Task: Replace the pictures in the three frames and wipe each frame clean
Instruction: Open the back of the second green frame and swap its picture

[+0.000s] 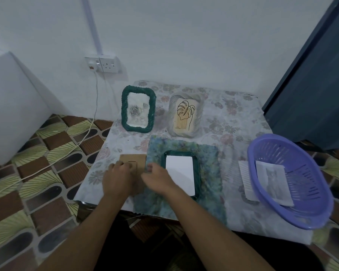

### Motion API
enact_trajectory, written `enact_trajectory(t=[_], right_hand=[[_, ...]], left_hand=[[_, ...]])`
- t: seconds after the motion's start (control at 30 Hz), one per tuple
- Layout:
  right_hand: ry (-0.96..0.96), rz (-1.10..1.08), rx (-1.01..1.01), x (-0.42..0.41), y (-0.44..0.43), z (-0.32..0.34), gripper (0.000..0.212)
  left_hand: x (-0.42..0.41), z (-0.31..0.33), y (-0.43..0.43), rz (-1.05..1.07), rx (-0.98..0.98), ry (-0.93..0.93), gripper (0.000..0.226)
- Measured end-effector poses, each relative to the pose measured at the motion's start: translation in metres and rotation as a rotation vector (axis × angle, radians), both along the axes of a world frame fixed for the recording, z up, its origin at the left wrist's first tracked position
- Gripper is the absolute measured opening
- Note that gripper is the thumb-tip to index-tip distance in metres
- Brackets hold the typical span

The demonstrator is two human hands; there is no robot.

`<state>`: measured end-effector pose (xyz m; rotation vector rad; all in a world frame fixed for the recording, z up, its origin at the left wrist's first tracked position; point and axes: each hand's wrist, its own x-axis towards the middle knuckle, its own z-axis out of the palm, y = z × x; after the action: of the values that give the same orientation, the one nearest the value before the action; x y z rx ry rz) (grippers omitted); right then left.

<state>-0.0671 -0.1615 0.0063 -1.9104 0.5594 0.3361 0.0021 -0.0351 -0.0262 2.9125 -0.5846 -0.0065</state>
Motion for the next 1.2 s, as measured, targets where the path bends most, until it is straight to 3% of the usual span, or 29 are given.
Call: enact_trajectory(t=[0.13,0.27,0.43,0.57,1.0,1.2], right_hand=[[-0.152,-0.119,-0.001,-0.017,-0.027,0.008,0.039],[-0.199,-0.229,-0.094,-0.041,-0.063,-0.007,0.031],[-0.108,-0.232,-0.355,-0.069,-0.092,-0.032,0.049],[-0.036,-0.129,-0.408,-0.083,-0.097,-0.041,0.055],[0.014,-0.014,-0.526,-0.088,-0.094,-0.048,0.064],[0.026,-0.025,-0.511,-0.086,-0.095,-0.045,0.061]], left_hand=[[-0.02,0.015,-0.033,-0.045,-0.23,0.128,0.014],[-0.04,0.012,-0.066,-0.069,-0.279,0.259,0.024],[-0.055,-0.012,-0.086,-0.04,-0.162,0.29,0.055],[-0.065,-0.022,-0.092,0.006,-0.08,0.271,0.071],[-0.076,-0.02,-0.093,-0.012,-0.126,0.178,0.057],[-0.08,-0.014,-0.096,-0.031,-0.377,0.151,0.013]])
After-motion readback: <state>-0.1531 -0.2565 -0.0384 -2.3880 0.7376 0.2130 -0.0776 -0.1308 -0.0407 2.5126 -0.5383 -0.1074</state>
